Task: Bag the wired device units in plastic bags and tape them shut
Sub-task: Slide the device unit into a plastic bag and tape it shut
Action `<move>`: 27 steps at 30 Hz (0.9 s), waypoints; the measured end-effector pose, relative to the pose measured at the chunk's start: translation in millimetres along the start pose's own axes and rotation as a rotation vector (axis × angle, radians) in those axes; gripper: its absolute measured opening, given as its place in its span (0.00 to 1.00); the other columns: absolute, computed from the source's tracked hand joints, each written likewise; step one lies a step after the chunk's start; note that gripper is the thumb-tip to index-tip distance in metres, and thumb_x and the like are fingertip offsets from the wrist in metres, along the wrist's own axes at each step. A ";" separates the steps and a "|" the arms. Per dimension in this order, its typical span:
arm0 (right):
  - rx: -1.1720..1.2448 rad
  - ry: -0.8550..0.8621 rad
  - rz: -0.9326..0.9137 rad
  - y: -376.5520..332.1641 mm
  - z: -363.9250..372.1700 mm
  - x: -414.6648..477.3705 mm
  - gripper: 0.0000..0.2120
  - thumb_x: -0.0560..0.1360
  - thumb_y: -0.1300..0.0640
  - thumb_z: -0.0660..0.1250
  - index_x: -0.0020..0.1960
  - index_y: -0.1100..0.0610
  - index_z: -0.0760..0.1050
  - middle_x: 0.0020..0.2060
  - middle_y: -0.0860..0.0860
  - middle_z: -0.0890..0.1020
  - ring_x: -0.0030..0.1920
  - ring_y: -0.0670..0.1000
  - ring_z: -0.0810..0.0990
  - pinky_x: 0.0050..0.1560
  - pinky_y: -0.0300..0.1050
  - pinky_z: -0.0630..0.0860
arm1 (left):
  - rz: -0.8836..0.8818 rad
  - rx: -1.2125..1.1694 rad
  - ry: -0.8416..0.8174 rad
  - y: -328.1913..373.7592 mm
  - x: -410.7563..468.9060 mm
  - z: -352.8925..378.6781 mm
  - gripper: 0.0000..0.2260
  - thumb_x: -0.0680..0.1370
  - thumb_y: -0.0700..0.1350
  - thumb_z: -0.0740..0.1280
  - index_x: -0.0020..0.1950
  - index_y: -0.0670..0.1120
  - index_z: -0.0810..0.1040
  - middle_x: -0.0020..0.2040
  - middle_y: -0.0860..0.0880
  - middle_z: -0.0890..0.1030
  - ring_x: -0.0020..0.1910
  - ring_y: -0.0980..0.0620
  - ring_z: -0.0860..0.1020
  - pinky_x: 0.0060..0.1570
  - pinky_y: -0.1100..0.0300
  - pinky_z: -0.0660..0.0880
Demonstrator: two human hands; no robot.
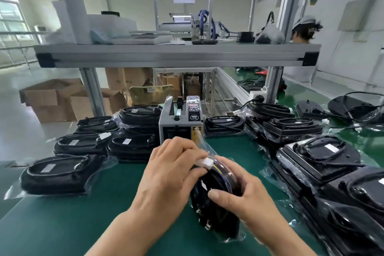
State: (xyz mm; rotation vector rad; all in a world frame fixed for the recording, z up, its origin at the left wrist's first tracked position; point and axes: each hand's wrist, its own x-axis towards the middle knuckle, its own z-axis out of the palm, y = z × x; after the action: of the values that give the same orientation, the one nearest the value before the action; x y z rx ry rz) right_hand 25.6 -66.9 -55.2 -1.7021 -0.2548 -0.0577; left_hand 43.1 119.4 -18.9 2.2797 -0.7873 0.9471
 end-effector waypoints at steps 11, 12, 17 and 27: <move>0.024 0.081 -0.086 2.4 -2.4 4.8 0.27 0.59 0.27 0.72 0.57 0.29 0.77 0.52 0.39 0.85 0.54 0.40 0.83 0.51 0.31 0.77 | -0.128 -0.119 -0.013 3.3 -37.3 31.5 0.09 0.76 0.51 0.70 0.49 0.47 0.82 0.44 0.56 0.78 0.43 0.55 0.77 0.42 0.53 0.78; 0.004 0.089 -0.084 2.9 -2.4 5.2 0.26 0.59 0.27 0.72 0.57 0.28 0.76 0.52 0.38 0.85 0.54 0.40 0.83 0.51 0.33 0.77 | -0.118 -0.123 -0.018 2.0 -38.0 34.4 0.09 0.76 0.50 0.71 0.49 0.46 0.83 0.43 0.55 0.78 0.42 0.54 0.77 0.40 0.52 0.78; 0.010 0.140 -0.051 5.1 -4.8 7.3 0.21 0.64 0.42 0.71 0.58 0.34 0.78 0.50 0.44 0.86 0.51 0.44 0.84 0.57 0.49 0.79 | -0.321 -0.466 -0.145 -13.1 -33.0 41.4 0.08 0.76 0.58 0.68 0.47 0.55 0.83 0.45 0.56 0.81 0.47 0.54 0.80 0.47 0.62 0.76; -0.079 0.221 -0.016 6.3 2.5 6.0 0.24 0.71 0.54 0.75 0.54 0.26 0.75 0.42 0.41 0.85 0.45 0.40 0.83 0.50 0.37 0.75 | -1.534 -0.958 0.173 -112.5 47.9 90.8 0.08 0.79 0.42 0.69 0.40 0.44 0.79 0.29 0.51 0.78 0.26 0.57 0.71 0.24 0.66 0.70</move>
State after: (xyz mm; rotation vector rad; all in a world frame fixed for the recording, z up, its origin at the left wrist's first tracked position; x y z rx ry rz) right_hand 32.5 -64.4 -60.6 -1.7561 -0.1021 -0.2688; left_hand 187.8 121.1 -66.3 1.2466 0.5585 -0.0496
